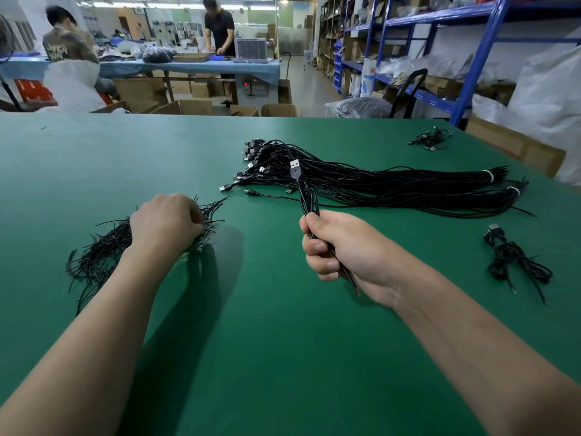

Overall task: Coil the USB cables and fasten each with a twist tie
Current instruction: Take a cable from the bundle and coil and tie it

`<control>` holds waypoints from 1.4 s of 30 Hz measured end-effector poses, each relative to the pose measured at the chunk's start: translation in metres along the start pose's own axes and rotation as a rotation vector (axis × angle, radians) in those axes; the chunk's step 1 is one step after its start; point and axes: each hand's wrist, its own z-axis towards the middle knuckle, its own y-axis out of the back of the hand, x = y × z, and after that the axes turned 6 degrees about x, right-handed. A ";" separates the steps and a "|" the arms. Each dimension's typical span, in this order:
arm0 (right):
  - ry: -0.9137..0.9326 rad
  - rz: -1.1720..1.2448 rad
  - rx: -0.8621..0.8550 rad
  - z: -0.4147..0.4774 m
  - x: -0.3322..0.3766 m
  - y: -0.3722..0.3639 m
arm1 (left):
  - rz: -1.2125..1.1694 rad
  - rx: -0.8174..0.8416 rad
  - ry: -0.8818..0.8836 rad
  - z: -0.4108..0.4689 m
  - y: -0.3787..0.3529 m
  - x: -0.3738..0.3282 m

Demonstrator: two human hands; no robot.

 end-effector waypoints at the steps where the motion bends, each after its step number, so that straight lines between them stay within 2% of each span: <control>1: 0.003 -0.008 -0.007 0.000 0.000 0.001 | -0.017 -0.014 -0.012 0.000 0.002 0.000; 6: 0.035 -0.032 -0.030 -0.001 0.001 0.001 | -0.277 -0.108 -0.171 -0.001 0.016 -0.010; 12: 0.106 -0.009 -0.066 -0.003 0.006 0.000 | -1.051 -0.056 -0.468 -0.026 0.034 -0.066; 16: 0.182 0.142 -0.115 -0.004 0.013 0.001 | -1.218 0.008 -0.621 -0.051 0.026 -0.108; 22: 0.215 0.176 -0.168 -0.004 0.016 0.003 | -1.401 -0.057 -0.574 -0.064 0.013 -0.123; 31: 0.213 0.185 -0.177 -0.004 0.013 -0.002 | -1.545 -0.156 -0.466 -0.075 0.012 -0.133; 37: 0.257 0.140 -0.222 -0.005 0.017 0.002 | -1.638 0.003 -0.507 -0.078 0.014 -0.135; 42: 0.310 -0.037 -0.270 -0.007 0.020 0.003 | -1.809 0.188 -0.477 -0.075 0.017 -0.133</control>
